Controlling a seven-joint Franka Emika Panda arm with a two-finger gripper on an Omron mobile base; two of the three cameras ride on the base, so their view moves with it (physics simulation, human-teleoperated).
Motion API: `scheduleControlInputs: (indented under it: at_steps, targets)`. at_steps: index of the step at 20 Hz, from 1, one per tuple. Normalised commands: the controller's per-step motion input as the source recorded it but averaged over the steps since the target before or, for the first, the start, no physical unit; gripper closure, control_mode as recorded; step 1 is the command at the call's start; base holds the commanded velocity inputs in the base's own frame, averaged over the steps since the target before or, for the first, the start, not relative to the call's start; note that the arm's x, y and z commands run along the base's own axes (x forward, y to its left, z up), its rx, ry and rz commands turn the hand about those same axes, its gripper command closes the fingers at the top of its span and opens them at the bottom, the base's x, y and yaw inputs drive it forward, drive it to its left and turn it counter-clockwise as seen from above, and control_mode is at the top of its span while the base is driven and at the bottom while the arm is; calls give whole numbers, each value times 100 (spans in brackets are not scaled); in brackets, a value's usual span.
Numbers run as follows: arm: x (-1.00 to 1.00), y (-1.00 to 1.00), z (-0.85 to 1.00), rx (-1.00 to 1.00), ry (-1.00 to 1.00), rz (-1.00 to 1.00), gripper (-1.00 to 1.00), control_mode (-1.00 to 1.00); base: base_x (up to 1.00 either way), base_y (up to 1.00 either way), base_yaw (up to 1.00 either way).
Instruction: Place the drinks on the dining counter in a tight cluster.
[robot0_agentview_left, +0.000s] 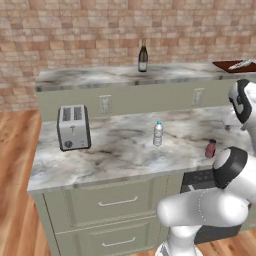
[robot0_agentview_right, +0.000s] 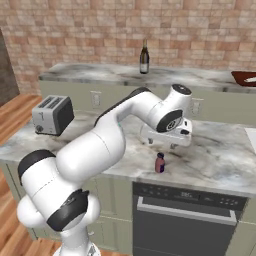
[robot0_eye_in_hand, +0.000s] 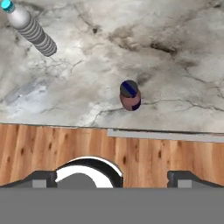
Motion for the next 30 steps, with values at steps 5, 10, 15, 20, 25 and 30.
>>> scheduleControlInputs:
  at_steps: [5, 10, 15, 20, 25, 30]
  targets:
    - [6, 1, -28, -10, 1, -4, -100, -100, 0, 0, 0]
    - [11, 11, -28, -2, -6, 0, -100, -100, 0, 0, 0]
    - [20, 38, -6, -4, -3, -1, -100, -100, 0, 0, 0]
    - [20, 0, 0, -19, 10, -21, -100, -100, 0, 0, 0]
    - [34, 0, -7, -13, 29, -13, -100, -100, 0, 0, 0]
    - [32, -6, -36, 2, 12, 0, -100, -100, 0, 0, 0]
